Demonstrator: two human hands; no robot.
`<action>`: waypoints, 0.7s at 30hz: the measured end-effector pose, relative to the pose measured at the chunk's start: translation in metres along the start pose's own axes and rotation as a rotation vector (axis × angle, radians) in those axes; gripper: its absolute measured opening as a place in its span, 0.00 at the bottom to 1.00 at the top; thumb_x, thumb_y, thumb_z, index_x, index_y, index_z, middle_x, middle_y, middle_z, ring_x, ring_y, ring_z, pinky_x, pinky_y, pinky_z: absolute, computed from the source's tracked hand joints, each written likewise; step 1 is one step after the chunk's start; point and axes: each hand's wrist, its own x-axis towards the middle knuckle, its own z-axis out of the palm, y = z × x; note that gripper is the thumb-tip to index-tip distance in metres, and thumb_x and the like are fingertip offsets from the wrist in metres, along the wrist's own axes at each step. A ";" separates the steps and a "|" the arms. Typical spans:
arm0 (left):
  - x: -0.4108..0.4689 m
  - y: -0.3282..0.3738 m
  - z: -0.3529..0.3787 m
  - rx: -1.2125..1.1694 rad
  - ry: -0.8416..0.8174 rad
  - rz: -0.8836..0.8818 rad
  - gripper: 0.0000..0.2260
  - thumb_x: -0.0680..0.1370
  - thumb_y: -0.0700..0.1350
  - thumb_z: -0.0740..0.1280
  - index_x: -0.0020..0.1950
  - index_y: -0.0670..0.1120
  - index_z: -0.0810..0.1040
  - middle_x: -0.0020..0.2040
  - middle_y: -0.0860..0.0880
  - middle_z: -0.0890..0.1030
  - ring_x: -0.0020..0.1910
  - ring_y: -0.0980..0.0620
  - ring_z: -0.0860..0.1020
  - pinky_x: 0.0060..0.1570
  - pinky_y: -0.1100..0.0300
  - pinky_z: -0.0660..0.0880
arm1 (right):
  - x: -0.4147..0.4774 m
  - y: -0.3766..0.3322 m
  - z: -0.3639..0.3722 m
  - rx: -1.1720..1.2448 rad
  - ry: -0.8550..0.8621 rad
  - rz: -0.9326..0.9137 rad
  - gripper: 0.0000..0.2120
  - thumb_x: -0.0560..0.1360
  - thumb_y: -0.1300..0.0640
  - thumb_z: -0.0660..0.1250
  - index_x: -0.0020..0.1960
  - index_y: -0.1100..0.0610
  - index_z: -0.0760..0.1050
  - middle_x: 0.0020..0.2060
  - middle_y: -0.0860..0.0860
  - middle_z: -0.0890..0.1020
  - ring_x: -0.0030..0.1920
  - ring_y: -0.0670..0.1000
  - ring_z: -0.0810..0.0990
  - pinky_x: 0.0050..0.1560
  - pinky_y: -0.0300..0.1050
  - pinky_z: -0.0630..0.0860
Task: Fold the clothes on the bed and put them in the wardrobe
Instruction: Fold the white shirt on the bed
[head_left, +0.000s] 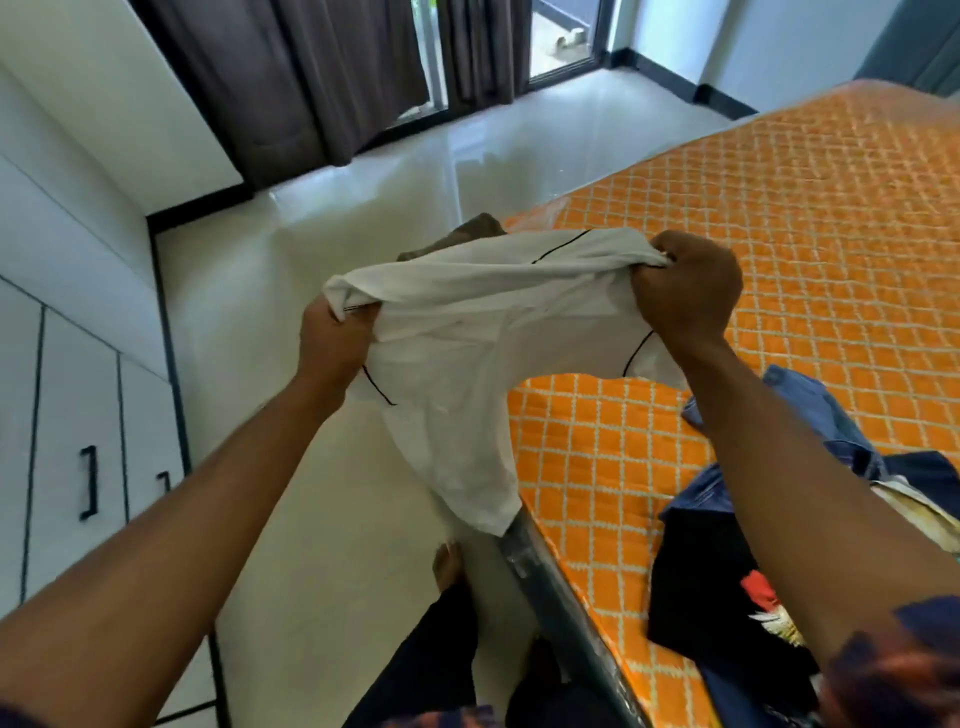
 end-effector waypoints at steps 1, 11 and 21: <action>-0.005 0.003 -0.007 0.018 -0.070 0.023 0.06 0.79 0.49 0.70 0.54 0.49 0.80 0.46 0.55 0.81 0.43 0.61 0.78 0.43 0.59 0.74 | -0.001 -0.004 -0.004 -0.009 -0.013 0.029 0.18 0.66 0.47 0.61 0.42 0.58 0.82 0.34 0.59 0.81 0.39 0.63 0.81 0.35 0.46 0.62; 0.007 -0.018 -0.149 0.768 -0.355 0.645 0.13 0.71 0.54 0.63 0.40 0.45 0.79 0.36 0.45 0.80 0.36 0.40 0.79 0.35 0.55 0.69 | -0.039 -0.053 -0.060 0.078 -0.861 -0.138 0.27 0.66 0.35 0.66 0.38 0.60 0.84 0.33 0.59 0.83 0.35 0.56 0.81 0.35 0.50 0.71; -0.001 -0.101 -0.271 0.706 0.053 0.380 0.17 0.74 0.48 0.58 0.54 0.42 0.82 0.46 0.36 0.83 0.45 0.33 0.81 0.43 0.45 0.75 | -0.176 -0.137 -0.050 -0.019 -0.295 -0.276 0.11 0.71 0.51 0.67 0.48 0.52 0.86 0.33 0.56 0.84 0.36 0.61 0.84 0.33 0.48 0.73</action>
